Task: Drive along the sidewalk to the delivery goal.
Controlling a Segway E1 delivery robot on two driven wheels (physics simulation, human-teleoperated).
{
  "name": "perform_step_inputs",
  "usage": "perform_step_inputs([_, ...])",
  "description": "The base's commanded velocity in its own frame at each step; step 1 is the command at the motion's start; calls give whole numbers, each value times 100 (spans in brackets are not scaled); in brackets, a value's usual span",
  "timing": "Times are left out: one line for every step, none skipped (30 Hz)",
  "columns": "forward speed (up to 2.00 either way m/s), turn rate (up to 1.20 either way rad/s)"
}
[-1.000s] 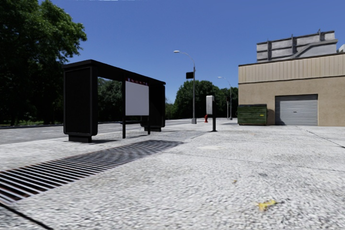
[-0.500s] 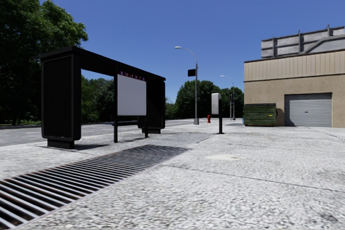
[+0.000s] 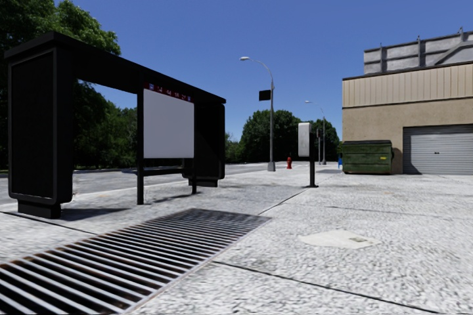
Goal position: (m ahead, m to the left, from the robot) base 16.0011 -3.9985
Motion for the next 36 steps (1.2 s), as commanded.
perform_step_inputs([200, 0])
perform_step_inputs([200, 0])
perform_step_inputs([200, 0])
perform_step_inputs([200, 0])
perform_step_inputs([200, 0])
perform_step_inputs([200, 0])
perform_step_inputs([200, 0])
perform_step_inputs([200, 0])
perform_step_inputs([200, 0])
perform_step_inputs([200, 0])
perform_step_inputs([200, 0])
perform_step_inputs([200, 0])
perform_step_inputs([200, 0])
perform_step_inputs([200, 0])
perform_step_inputs([200, 0])
perform_step_inputs([200, 0])
perform_step_inputs([200, 0])
perform_step_inputs([200, 0])
perform_step_inputs([200, 0])
perform_step_inputs([200, 0])
perform_step_inputs([200, 0])
perform_step_inputs([200, 0])
perform_step_inputs([200, 0])
perform_step_inputs([200, 0])
perform_step_inputs([200, 0])
perform_step_inputs([200, 0])
perform_step_inputs([200, 0])
perform_step_inputs([200, 0])
perform_step_inputs([200, -95])
perform_step_inputs([200, -120])
perform_step_inputs([200, -120])
perform_step_inputs([200, -120])
perform_step_inputs([200, -120])
perform_step_inputs([200, -87])
perform_step_inputs([200, -5])
perform_step_inputs([200, -5])
